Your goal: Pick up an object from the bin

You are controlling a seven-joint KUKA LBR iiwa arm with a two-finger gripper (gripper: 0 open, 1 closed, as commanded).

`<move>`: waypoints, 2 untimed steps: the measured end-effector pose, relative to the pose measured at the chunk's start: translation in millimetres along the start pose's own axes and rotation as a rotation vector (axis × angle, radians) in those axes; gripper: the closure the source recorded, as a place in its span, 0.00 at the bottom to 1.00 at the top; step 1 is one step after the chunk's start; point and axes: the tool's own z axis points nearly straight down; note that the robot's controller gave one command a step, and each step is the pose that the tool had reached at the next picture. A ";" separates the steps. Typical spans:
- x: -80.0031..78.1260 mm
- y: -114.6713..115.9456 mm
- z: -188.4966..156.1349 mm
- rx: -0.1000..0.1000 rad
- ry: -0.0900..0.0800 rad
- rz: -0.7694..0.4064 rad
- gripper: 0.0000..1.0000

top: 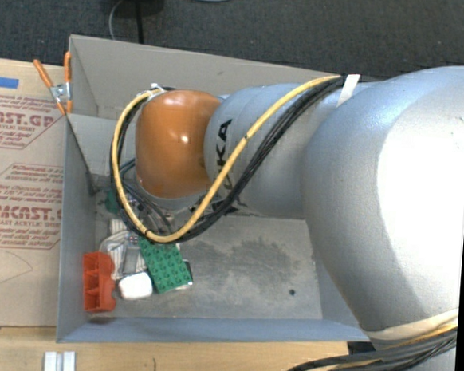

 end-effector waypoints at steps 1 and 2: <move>-1.6 -1.0 -4.8 -0.001 -0.006 0.002 0.00; 6.3 -36.8 20.8 0.000 0.001 0.316 1.00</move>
Offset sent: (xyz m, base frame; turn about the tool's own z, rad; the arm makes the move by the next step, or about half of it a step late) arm -0.0058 -0.0372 -0.0199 0.3172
